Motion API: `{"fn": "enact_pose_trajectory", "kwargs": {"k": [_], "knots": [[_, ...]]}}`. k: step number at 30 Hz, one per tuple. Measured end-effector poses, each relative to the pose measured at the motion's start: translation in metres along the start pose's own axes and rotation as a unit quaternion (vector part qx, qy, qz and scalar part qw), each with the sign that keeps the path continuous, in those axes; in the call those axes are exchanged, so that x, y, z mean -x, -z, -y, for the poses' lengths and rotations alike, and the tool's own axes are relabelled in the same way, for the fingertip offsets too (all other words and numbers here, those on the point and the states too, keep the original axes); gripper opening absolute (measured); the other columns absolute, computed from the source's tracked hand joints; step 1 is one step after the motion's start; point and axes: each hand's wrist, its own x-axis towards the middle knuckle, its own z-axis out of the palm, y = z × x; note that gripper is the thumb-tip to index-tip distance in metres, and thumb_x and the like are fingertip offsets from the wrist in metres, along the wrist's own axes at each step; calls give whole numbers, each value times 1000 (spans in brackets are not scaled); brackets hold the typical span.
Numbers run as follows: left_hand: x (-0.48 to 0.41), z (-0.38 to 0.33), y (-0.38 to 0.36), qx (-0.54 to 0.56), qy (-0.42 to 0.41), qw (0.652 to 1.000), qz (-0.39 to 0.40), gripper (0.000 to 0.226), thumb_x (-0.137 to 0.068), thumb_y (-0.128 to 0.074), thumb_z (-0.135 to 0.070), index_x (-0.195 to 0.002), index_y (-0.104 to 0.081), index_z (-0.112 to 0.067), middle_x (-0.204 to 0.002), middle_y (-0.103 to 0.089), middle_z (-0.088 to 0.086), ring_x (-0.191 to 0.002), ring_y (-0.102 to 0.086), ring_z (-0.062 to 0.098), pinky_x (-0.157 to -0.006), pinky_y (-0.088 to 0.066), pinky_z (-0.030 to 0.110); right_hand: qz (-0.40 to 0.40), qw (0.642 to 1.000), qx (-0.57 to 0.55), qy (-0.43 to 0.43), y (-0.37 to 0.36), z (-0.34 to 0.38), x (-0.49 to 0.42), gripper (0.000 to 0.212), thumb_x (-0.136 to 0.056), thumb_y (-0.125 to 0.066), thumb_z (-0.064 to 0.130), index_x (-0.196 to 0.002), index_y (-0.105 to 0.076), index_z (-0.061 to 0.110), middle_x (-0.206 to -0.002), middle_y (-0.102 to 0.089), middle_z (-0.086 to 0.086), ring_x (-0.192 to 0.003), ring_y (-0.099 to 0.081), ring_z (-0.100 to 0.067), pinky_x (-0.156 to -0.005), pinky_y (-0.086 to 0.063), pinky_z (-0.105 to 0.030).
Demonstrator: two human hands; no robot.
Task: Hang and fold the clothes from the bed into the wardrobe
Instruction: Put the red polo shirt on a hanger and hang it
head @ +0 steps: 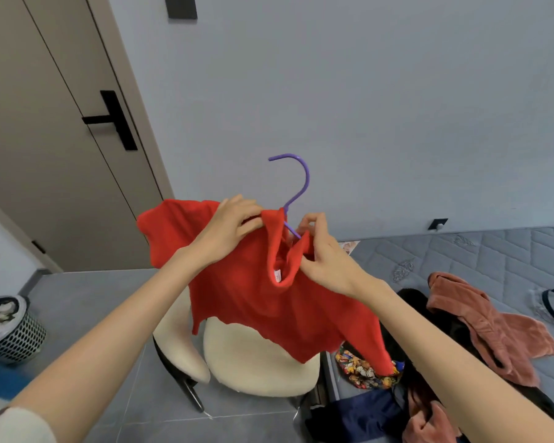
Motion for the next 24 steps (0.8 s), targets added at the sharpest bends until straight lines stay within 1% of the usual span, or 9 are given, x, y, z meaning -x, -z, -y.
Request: {"fn": "enact_pose_trajectory", "kwargs": {"k": [5,10,12,14,16,18,19,22,24], "knots": [[-4,5,-7,-12,107,994,-32,16,-98,-51,-23,-104,-64,-16,-106,-54,-5,-103,-41,15,-88,-20,27,69,987,-99,-107,10,5,-11,23,-87,-52,-2,-88,-59,20,-82,-62,9,-75,-58,-5,-78,-46,-21],[-7,-1,-6,136,293,946,-26,36,-99,-47,-19,-135,-50,-21,-134,-36,11,-131,-30,23,-114,-19,31,-27,983,-96,-151,-4,-2,-18,24,-90,-49,-3,-88,-54,20,-84,-57,5,-77,-53,-6,-73,-44,-19],[-2,-2,0,165,331,929,-26,42,-96,-48,-13,-138,-44,-17,-131,-39,12,-122,-40,22,-103,-36,25,-81,965,-157,-196,-2,-5,-22,29,-90,-49,-6,-84,-52,22,-79,-57,4,-71,-55,-7,-69,-46,-21],[5,-7,7,203,346,916,11,43,-94,-50,-8,-136,-43,-11,-124,-47,9,-104,-50,16,-83,-43,19,-116,943,-223,-219,3,-5,-30,29,-92,-47,-7,-84,-51,21,-77,-59,1,-65,-59,-6,-62,-51,-20],[10,-18,10,218,349,908,78,40,-94,-53,-12,-133,-45,-11,-124,-50,8,-103,-53,17,-89,-44,25,-136,938,-243,-209,7,-3,-41,22,-95,-46,-3,-89,-49,18,-86,-61,-5,-73,-64,-9,-69,-56,-23],[12,-32,11,237,341,900,133,38,-95,-53,-21,-132,-47,-16,-128,-50,6,-113,-54,19,-96,-45,30,-141,950,-200,-195,10,-2,-53,7,-98,-49,10,-105,-47,9,-107,-57,-12,-96,-63,-20,-89,-54,-35],[11,-38,11,250,335,895,154,39,-96,-53,-28,-133,-47,-18,-129,-51,3,-115,-53,17,-97,-46,30,-133,956,-174,-198,11,1,-58,22,-99,-51,18,-114,-42,4,-109,-54,-9,-101,-60,-21,-94,-51,-38],[9,-53,12,258,291,894,222,45,-93,-56,-44,-132,-50,-24,-125,-57,-8,-114,-55,6,-95,-46,22,-99,968,-145,-178,13,10,-66,35,-97,-54,33,-115,-34,10,-98,-45,-5,-88,-49,-14,-82,-45,-33],[7,-54,6,204,244,918,237,38,-93,-57,-40,-126,-54,-20,-121,-63,-6,-110,-60,11,-93,-46,24,-83,975,-136,-155,15,16,-67,33,-96,-55,33,-113,-37,10,-96,-46,-6,-85,-48,-15,-83,-48,-37]]}}
